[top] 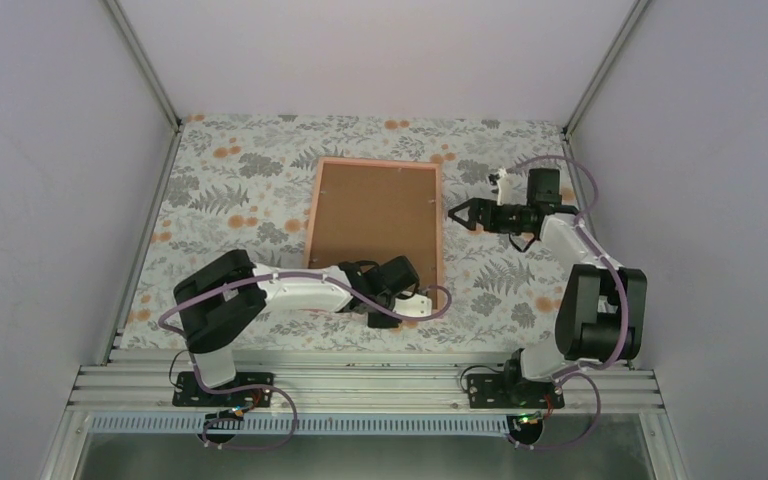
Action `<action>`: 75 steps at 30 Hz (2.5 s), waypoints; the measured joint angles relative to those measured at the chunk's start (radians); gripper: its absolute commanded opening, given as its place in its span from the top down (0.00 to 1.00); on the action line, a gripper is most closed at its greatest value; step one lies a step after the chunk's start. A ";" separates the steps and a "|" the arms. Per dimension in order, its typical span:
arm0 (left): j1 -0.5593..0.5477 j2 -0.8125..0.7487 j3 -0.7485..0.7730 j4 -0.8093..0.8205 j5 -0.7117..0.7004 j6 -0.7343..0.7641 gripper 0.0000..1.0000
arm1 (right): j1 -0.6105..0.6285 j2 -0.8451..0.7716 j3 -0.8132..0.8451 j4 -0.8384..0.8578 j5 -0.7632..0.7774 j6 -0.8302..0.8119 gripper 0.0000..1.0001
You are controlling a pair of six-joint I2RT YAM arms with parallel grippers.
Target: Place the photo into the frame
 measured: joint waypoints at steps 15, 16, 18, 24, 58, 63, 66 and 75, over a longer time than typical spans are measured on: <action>0.009 -0.014 0.060 -0.084 0.050 -0.056 0.98 | -0.081 0.131 -0.208 0.221 -0.181 0.239 0.00; 0.009 -0.029 0.060 -0.088 0.056 -0.059 0.98 | -0.084 0.147 -0.214 0.233 -0.195 0.254 0.00; 0.009 -0.055 0.060 -0.092 0.068 -0.068 0.98 | -0.088 0.181 -0.232 0.263 -0.216 0.286 0.00; 0.009 -0.113 0.060 -0.092 0.100 -0.078 0.98 | -0.090 0.247 -0.263 0.323 -0.293 0.358 0.07; 0.013 -0.130 0.012 -0.061 0.189 -0.067 0.97 | 0.022 0.539 -0.140 0.426 -0.593 0.480 0.66; 0.015 -0.151 0.012 -0.061 0.192 -0.067 0.97 | 0.022 0.509 -0.146 0.436 -0.590 0.504 0.71; 0.016 -0.152 0.014 -0.063 0.188 -0.074 0.90 | 0.022 0.479 -0.146 0.433 -0.587 0.506 0.75; 0.077 -0.209 0.121 -0.149 0.200 -0.099 0.51 | 0.022 0.269 -0.154 0.439 -0.488 0.555 0.89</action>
